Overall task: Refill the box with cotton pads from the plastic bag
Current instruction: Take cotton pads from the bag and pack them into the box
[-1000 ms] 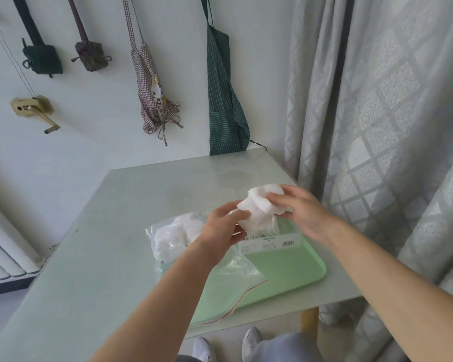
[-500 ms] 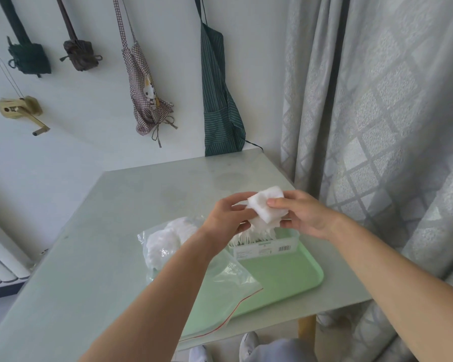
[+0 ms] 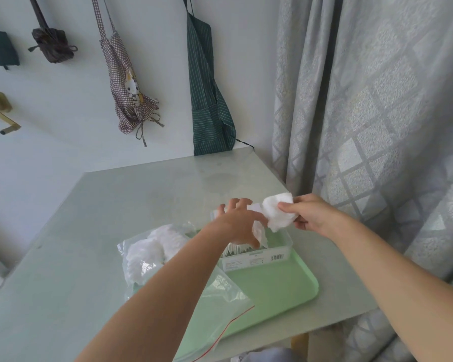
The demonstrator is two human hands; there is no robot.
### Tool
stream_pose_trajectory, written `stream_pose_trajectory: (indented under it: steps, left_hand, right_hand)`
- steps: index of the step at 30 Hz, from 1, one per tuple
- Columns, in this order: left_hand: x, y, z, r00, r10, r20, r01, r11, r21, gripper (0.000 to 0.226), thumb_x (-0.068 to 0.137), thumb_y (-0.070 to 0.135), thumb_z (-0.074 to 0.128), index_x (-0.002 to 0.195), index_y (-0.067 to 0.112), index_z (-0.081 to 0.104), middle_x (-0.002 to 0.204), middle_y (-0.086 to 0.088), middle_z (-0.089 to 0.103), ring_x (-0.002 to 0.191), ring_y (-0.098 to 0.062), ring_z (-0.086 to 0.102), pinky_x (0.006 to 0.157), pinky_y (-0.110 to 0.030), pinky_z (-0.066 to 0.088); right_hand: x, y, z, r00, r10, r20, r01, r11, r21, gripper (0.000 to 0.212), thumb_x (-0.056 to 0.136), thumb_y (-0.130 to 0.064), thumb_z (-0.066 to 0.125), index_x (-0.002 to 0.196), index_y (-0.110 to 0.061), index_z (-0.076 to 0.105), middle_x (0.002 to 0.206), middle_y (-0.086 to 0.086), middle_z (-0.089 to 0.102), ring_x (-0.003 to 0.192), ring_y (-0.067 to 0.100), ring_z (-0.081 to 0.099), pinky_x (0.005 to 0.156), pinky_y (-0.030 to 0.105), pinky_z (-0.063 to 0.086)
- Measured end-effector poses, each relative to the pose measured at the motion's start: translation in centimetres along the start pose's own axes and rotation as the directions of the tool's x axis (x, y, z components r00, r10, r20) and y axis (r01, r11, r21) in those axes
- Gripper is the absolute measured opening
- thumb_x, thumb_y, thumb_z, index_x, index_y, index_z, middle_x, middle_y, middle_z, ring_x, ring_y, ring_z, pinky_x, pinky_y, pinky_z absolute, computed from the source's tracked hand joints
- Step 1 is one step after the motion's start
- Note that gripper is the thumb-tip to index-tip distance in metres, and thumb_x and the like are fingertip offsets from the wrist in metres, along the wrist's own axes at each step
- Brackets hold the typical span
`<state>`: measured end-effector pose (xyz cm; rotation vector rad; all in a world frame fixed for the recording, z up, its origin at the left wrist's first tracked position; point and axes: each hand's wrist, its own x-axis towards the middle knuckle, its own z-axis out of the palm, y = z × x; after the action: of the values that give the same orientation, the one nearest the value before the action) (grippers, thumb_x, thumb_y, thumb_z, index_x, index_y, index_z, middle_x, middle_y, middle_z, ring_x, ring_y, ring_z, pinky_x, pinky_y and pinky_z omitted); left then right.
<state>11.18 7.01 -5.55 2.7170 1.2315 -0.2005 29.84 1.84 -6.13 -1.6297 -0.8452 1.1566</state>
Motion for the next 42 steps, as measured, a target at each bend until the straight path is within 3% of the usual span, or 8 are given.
stream_pose_trajectory:
  steps: [6, 12, 18, 26, 29, 34, 38, 42]
  left_hand:
    - [1.7, -0.7, 1.9, 0.996, 0.012, 0.084, -0.024, 0.990, 0.142, 0.063, 0.077, 0.051, 0.071, 0.134, 0.053, 0.044, 0.154, -0.003, 0.023, 0.143, -0.032, 0.012, 0.116, -0.056, 0.008]
    - [2.2, -1.8, 2.7, 0.997, 0.009, 0.071, -0.021, 0.986, 0.167, 0.056, 0.077, 0.046, 0.069, 0.130, 0.045, 0.050, 0.132, -0.001, 0.045, 0.123, -0.031, 0.044, 0.105, -0.050, 0.029]
    - [2.2, -2.3, 2.6, 0.995, 0.013, 0.098, -0.022, 0.996, 0.087, 0.052, 0.077, 0.044, 0.070, 0.126, 0.044, 0.052, 0.129, 0.004, 0.048, 0.114, -0.024, 0.055, 0.093, -0.043, 0.037]
    - [1.8, -2.3, 2.1, 0.996, 0.017, 0.093, -0.001, 0.986, -0.167, 0.058, 0.072, 0.037, 0.076, 0.126, 0.038, 0.057, 0.120, 0.006, 0.059, 0.101, -0.019, 0.058, 0.086, -0.036, 0.052]
    - [1.2, -3.0, 2.0, 1.000, -0.001, 0.006, 0.003, 0.953, -0.303, 0.057, 0.073, 0.033, 0.077, 0.126, 0.037, 0.055, 0.122, 0.004, 0.057, 0.099, -0.015, 0.050, 0.081, -0.029, 0.044]
    - [-0.3, -3.7, 1.5, 0.994, -0.031, -0.107, -0.017, 0.909, -0.416, 0.056, 0.077, 0.033, 0.077, 0.129, 0.032, 0.055, 0.135, 0.003, 0.055, 0.114, -0.018, 0.054, 0.091, -0.028, 0.044]
    - [-2.3, -4.4, 0.8, 0.979, -0.053, -0.198, -0.044, 0.891, -0.452, 0.045, 0.083, 0.034, 0.072, 0.126, 0.031, 0.059, 0.134, 0.005, 0.057, 0.121, -0.015, 0.052, 0.092, -0.023, 0.037]
    - [-5.6, -5.8, 0.2, 0.967, -0.084, -0.240, -0.050, 0.863, -0.502, 0.035, 0.086, 0.034, 0.070, 0.119, 0.032, 0.062, 0.127, 0.009, 0.062, 0.118, -0.011, 0.055, 0.096, -0.024, 0.042]
  right_hand:
    - [1.2, 0.7, 0.7, 0.993, -0.111, -0.050, 0.089, 0.940, -0.329, 0.033, 0.078, -0.028, 0.081, 0.105, -0.014, 0.068, 0.083, 0.003, 0.065, 0.059, 0.015, 0.057, 0.047, 0.023, 0.044]
    - [0.9, 1.1, 3.3, 0.907, -0.414, -0.074, 0.177, 0.536, -0.826, 0.054, 0.074, -0.040, 0.075, 0.117, -0.021, 0.049, 0.099, 0.004, 0.062, 0.092, 0.029, 0.061, 0.072, 0.035, 0.050]
    - [0.7, 2.2, 5.6, 0.802, -0.596, 0.050, 0.172, 0.149, -0.974, 0.038, 0.080, -0.024, 0.066, 0.108, -0.012, 0.043, 0.086, 0.009, 0.067, 0.075, 0.034, 0.066, 0.053, 0.033, 0.038]
    - [0.6, 3.5, 6.7, 0.798, -0.598, 0.079, 0.091, -0.011, -0.996, 0.021, 0.082, -0.027, 0.066, 0.103, -0.022, 0.063, 0.097, 0.000, 0.064, 0.094, 0.025, 0.059, 0.059, 0.030, 0.035]
    - [0.6, 3.2, 6.1, 0.846, -0.528, 0.081, 0.135, 0.064, -0.989, 0.024, 0.082, -0.039, 0.065, 0.098, -0.021, 0.063, 0.104, 0.002, 0.053, 0.098, 0.026, 0.054, 0.065, 0.033, 0.038]
    - [0.2, 2.0, 4.8, 0.942, -0.326, 0.076, 0.214, 0.413, -0.885, 0.018, 0.077, -0.029, 0.063, 0.092, -0.031, 0.071, 0.104, -0.010, 0.063, 0.099, 0.018, 0.062, 0.079, 0.033, 0.052]
    - [-0.8, 1.2, 4.1, 0.933, -0.359, 0.020, 0.208, 0.496, -0.843, 0.033, 0.081, -0.020, 0.051, 0.104, -0.033, 0.070, 0.113, -0.012, 0.069, 0.106, 0.017, 0.064, 0.088, 0.037, 0.054]
    - [-2.9, 0.4, 4.8, 0.894, -0.446, 0.039, 0.315, 0.566, -0.762, 0.026, 0.084, -0.015, 0.053, 0.089, -0.034, 0.071, 0.100, -0.016, 0.069, 0.093, 0.010, 0.064, 0.083, 0.031, 0.053]
